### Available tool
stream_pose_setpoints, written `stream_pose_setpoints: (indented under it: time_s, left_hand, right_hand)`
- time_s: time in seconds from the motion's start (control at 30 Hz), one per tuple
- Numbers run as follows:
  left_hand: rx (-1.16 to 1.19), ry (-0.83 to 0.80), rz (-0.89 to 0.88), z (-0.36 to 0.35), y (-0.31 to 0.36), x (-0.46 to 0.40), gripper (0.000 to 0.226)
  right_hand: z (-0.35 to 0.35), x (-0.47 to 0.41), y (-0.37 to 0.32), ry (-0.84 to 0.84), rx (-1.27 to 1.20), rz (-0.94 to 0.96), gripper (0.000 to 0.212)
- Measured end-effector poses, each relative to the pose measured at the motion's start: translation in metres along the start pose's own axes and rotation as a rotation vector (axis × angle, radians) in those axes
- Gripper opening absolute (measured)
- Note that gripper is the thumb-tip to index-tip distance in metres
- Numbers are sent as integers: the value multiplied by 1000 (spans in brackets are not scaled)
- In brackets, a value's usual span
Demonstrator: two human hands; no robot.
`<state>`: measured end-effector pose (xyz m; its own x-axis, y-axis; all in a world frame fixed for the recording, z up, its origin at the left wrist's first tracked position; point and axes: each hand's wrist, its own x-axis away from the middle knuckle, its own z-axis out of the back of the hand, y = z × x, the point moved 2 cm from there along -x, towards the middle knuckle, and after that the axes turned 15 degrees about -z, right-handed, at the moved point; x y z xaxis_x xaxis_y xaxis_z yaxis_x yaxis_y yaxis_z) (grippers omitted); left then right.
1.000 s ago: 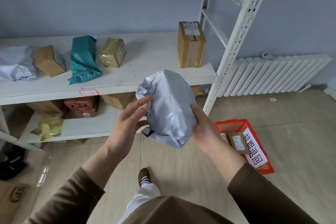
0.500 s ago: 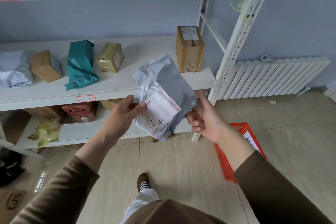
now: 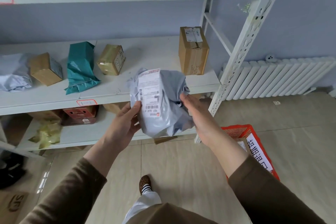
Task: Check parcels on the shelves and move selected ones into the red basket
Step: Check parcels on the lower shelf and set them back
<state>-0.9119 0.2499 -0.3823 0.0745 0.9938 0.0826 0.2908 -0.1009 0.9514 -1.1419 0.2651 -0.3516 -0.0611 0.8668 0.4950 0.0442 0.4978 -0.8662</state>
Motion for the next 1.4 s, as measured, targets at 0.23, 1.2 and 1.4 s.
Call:
stream_pose_setpoints:
  time_s: [0.23,1.2,1.4]
  left_hand:
    - [26,-57,-90,-6,10,-13,46]
    - [-32,-63,51,6,-6,-275,55]
    - [-90,-51,67,0,-8,-316,53]
  right_hand:
    - [3,-44,13,-146,-379,-194,51]
    - [-38,-268,-90,263,-89,-188,15]
    - [-42,-296,-102,303,-143,-186,8]
